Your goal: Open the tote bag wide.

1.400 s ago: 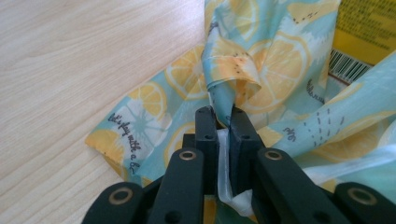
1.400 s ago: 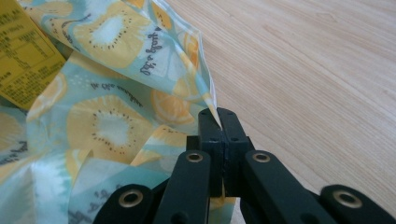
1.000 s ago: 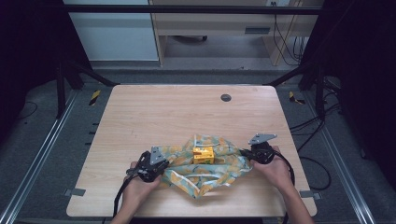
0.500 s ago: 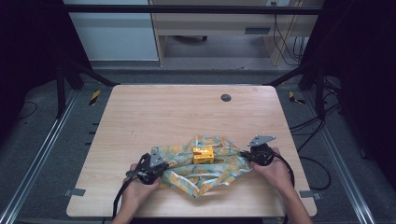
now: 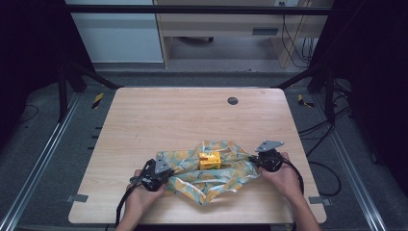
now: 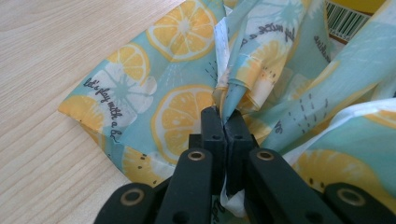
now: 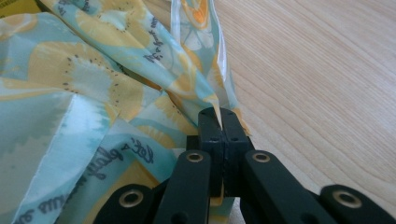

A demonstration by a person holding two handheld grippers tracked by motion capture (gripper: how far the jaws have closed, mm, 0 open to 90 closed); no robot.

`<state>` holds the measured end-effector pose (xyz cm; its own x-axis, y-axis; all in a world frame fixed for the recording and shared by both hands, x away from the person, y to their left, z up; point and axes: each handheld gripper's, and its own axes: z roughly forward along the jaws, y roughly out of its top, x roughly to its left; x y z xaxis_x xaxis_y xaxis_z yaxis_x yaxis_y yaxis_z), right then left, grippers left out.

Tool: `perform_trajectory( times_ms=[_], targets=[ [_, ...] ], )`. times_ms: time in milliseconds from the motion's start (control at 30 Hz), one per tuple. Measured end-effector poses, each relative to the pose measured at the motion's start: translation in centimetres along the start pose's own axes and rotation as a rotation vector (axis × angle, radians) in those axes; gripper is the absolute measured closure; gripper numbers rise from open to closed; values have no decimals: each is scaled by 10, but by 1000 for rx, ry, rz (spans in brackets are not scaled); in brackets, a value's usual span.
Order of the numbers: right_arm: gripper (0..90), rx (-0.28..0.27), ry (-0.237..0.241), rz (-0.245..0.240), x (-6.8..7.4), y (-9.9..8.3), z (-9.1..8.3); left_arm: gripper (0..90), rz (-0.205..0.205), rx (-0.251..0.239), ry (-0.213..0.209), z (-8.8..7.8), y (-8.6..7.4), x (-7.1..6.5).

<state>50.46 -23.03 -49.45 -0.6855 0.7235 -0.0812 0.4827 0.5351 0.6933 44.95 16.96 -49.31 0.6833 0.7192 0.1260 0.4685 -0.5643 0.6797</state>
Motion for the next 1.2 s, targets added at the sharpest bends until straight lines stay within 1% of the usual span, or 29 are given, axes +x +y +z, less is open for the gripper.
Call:
perform_trajectory(
  times_ms=[100, 133, 233, 400, 567, 600, 667, 700, 733, 767, 800, 833, 867, 900, 933, 967, 1000, 1033, 1100, 1133, 1200],
  targets=[
    [900, -2, -1, 2, 0, -1, -1, 895, 9, 3, 8, -1, 0, -1],
    [900, -5, 0, 10, 1, -2, -2, 895, 11, 4, 14, -1, 0, -2],
    [900, -2, -9, -2, 1, -2, -2, 895, 10, 3, 16, -1, 0, -2],
    [900, -6, -19, -2, 2, -1, -1, 895, 8, 2, 18, -2, -1, -1],
    [900, -4, -20, 2, 3, -1, -1, 895, 14, 4, 24, -2, -1, -2],
    [900, -8, -21, 6, 3, -1, -1, 894, 10, 5, 18, -2, -1, -1],
    [900, -12, -23, 5, 3, -1, -1, 892, 0, -14, 4, -2, -3, -1],
    [898, -25, -25, 3, 3, -1, -2, 883, -13, -28, 1, -3, -3, 0],
    [889, -37, -23, 11, 3, 0, -3, 864, -27, -40, -3, -4, -3, 1],
    [853, -55, -22, 21, 2, 0, -5, 817, -43, -63, -6, -6, -2, 1],
    [727, -95, -40, 35, 1, 2, -10, 724, -54, -83, 2, -10, 0, 3],
    [727, -95, -40, 35, 1, 2, -10, 673, -54, -83, 2, -10, 0, 3],
    [667, -110, -47, 41, 1, 3, -12, 673, -56, -98, 6, -13, 1, 4],
    [583, -140, -57, 59, 1, 5, -16, 603, -60, -109, 3, -15, 2, 4],
    [502, -158, -58, 72, 1, 7, -20, 532, -61, -124, 0, -17, 4, 5],
    [431, -170, -63, 80, 1, 10, -25, 477, -63, -137, -3, -19, 5, 5],
    [375, -182, -65, 83, 1, 11, -28, 440, -66, -163, -6, -24, 7, 5],
    [314, -205, -69, 87, 2, 14, -34, 392, -62, -175, -7, -26, 8, 6],
    [234, -231, -60, 80, 3, 17, -43, 330, -66, -194, -23, -32, 13, 6],
    [206, -235, -54, 77, 4, 19, -47, 307, -67, -204, -28, -36, 15, 7],
    [167, -247, -74, 65, 5, 23, -55, 259, -68, -234, -38, -43, 19, 7]
  ],
)
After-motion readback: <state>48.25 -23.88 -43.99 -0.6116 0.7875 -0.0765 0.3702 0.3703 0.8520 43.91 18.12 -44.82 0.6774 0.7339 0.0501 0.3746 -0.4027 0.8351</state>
